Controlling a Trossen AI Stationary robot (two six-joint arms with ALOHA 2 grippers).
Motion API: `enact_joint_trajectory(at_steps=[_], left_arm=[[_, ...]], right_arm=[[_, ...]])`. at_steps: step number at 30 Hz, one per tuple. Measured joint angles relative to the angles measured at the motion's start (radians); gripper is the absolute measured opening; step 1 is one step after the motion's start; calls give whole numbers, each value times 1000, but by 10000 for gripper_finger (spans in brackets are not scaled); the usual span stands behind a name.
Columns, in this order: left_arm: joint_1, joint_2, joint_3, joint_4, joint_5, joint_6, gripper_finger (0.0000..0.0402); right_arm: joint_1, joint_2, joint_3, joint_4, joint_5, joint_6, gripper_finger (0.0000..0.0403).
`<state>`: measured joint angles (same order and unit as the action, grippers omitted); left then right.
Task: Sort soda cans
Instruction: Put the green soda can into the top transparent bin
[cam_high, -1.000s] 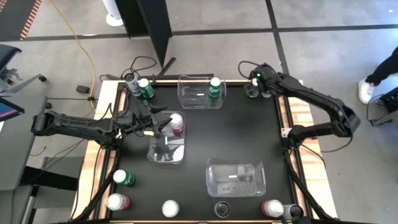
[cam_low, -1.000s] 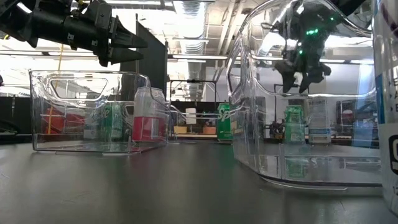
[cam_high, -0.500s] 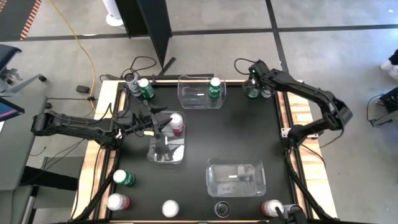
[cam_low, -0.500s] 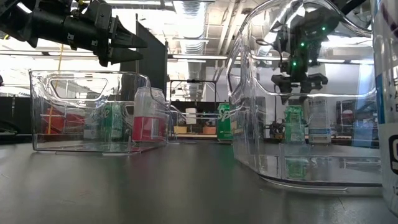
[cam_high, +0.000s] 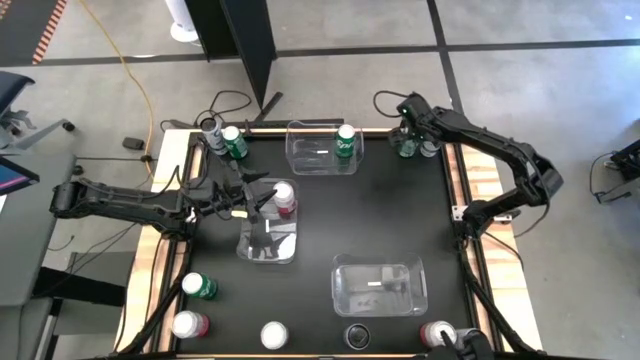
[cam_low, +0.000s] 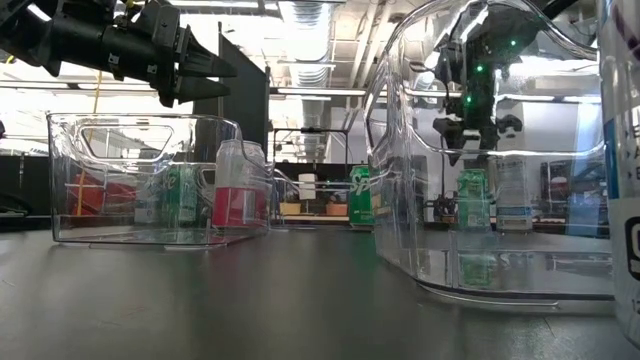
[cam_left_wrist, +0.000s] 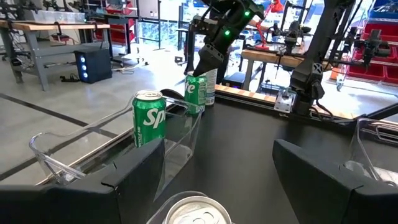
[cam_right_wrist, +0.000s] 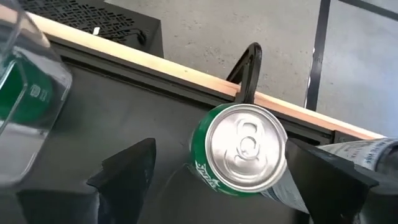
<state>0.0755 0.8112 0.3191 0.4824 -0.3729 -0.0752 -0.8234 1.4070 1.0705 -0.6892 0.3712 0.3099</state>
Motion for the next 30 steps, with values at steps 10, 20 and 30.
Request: enact_joint_trajectory(at_steps=[10, 20, 30], left_arm=[[0, 0, 0, -9, 0, 11, 295], [0, 0, 0, -23, 0, 9, 295], [0, 0, 0, -22, 0, 7, 295]], right_arm=[[-31, 5, 39, -99, -11, -15, 399], [-37, 45, 40, -95, -33, 13, 400], [-45, 116, 45, -86, -9, 57, 400]])
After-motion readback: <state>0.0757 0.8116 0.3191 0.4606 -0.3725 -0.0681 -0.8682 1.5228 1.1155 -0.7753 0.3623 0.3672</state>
